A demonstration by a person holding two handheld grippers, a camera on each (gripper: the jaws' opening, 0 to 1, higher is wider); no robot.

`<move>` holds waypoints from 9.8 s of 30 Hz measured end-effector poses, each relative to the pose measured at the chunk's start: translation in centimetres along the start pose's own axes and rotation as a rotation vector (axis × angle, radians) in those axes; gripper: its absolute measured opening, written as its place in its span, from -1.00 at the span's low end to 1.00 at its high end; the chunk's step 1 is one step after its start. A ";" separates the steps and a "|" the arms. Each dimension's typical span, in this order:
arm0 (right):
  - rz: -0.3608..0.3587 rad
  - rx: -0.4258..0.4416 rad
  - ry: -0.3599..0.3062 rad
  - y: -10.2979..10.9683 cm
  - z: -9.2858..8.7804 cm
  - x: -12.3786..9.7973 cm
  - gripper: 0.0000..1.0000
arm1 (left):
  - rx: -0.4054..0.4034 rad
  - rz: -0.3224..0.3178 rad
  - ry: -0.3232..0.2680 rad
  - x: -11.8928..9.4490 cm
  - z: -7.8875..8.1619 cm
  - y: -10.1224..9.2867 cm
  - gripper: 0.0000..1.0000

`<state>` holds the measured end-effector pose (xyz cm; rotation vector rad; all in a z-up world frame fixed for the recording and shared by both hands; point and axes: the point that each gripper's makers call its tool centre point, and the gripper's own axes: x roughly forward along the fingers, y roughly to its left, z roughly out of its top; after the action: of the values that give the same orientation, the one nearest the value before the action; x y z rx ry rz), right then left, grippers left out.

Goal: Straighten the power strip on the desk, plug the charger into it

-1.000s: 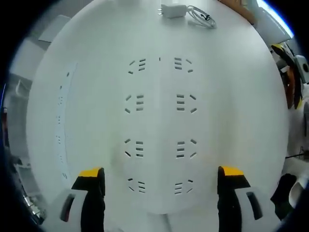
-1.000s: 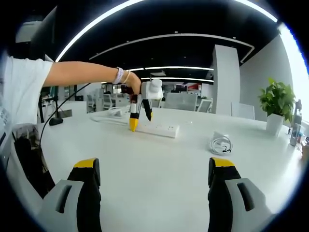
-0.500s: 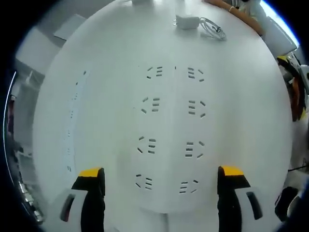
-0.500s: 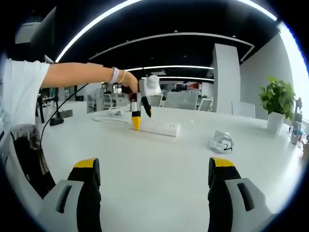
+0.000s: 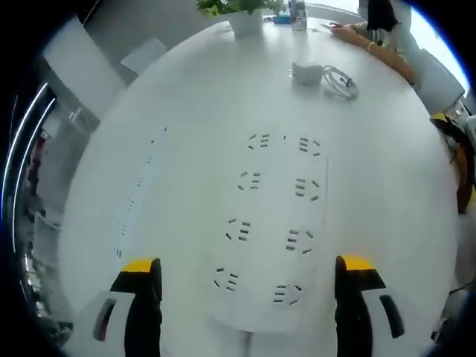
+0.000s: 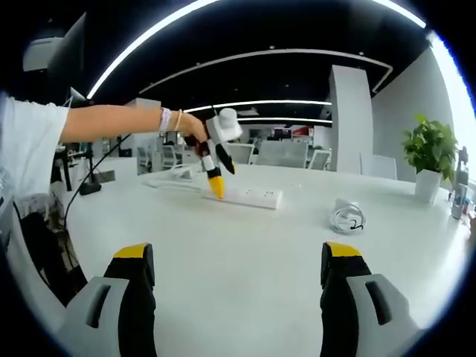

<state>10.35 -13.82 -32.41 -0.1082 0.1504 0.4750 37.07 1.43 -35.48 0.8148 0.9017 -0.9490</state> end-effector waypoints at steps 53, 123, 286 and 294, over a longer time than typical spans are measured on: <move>0.036 0.018 -0.033 0.9 0.6 -0.7 0.85 | -0.274 0.348 -0.791 -12.5 0.7 -2.3 0.85; 0.042 0.024 -0.025 0.9 -0.1 -0.8 0.85 | -0.429 0.441 -1.039 -15.4 -6.9 -10.8 0.99; -0.078 -0.125 -0.229 -9.9 14.5 3.1 0.85 | -0.651 0.512 -0.983 -13.1 -15.3 -17.4 0.99; -0.090 -0.143 -0.239 -11.6 16.4 3.9 0.84 | -0.654 0.518 -0.988 -13.3 -15.6 -17.3 0.99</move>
<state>21.11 -20.03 -16.18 -0.1963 -0.1226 0.4053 13.03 13.08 -32.77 -0.0480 0.0743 -0.4331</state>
